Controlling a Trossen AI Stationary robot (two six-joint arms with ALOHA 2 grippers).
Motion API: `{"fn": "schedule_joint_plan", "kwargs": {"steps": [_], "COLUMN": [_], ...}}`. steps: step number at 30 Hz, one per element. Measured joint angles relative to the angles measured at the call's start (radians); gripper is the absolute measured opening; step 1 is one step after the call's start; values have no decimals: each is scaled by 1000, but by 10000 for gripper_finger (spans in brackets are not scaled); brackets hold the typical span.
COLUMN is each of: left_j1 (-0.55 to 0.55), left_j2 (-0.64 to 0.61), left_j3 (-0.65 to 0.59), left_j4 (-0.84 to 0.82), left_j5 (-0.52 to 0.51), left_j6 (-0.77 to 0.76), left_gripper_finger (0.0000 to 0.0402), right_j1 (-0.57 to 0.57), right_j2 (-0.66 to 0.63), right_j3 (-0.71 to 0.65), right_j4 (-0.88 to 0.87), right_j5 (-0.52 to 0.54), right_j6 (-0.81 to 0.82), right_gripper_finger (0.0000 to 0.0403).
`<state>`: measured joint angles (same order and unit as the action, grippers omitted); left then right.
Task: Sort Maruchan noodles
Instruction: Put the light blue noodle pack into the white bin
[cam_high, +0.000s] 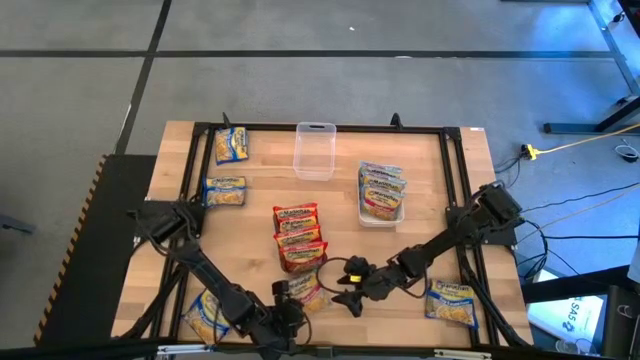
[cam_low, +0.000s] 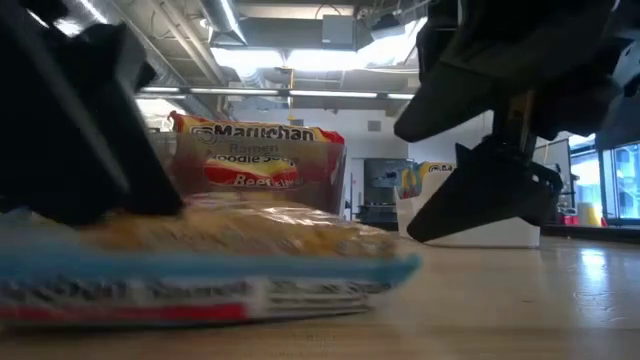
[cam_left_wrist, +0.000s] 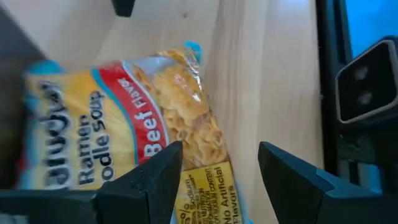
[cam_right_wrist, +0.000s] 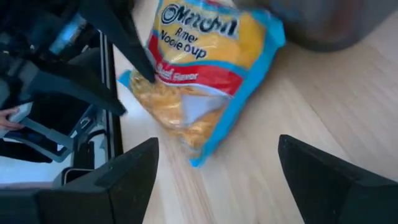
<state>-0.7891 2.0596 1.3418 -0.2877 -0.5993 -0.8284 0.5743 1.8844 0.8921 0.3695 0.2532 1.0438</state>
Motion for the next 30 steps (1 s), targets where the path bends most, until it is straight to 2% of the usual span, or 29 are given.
{"fn": "schedule_joint_plan", "kwargs": {"steps": [7,13,17,22,27,30], "left_j1": [26,35,28,-16,-66,-76], "left_j2": [59,28,-39,-102,-78,-49], "left_j3": [0,-1,1,3,0,0], "left_j4": [251,293,214,15,-175,-179], "left_j5": [90,94,99,93,56,30], "left_j6": [104,143,100,-55,-231,-259], "left_gripper_finger": [208,208,208,208,208,208], "right_j1": [1,1,1,1,1,-2], "right_j2": [-1,-2,-2,-2,-2,-2], "right_j3": [0,0,0,0,0,-1], "right_j4": [-3,6,4,-3,-7,-15], "right_j5": [-42,-98,-119,-122,-111,-92], "right_j6": [-6,-6,1,34,77,102], "right_gripper_finger": [304,303,303,303,303,303]}}
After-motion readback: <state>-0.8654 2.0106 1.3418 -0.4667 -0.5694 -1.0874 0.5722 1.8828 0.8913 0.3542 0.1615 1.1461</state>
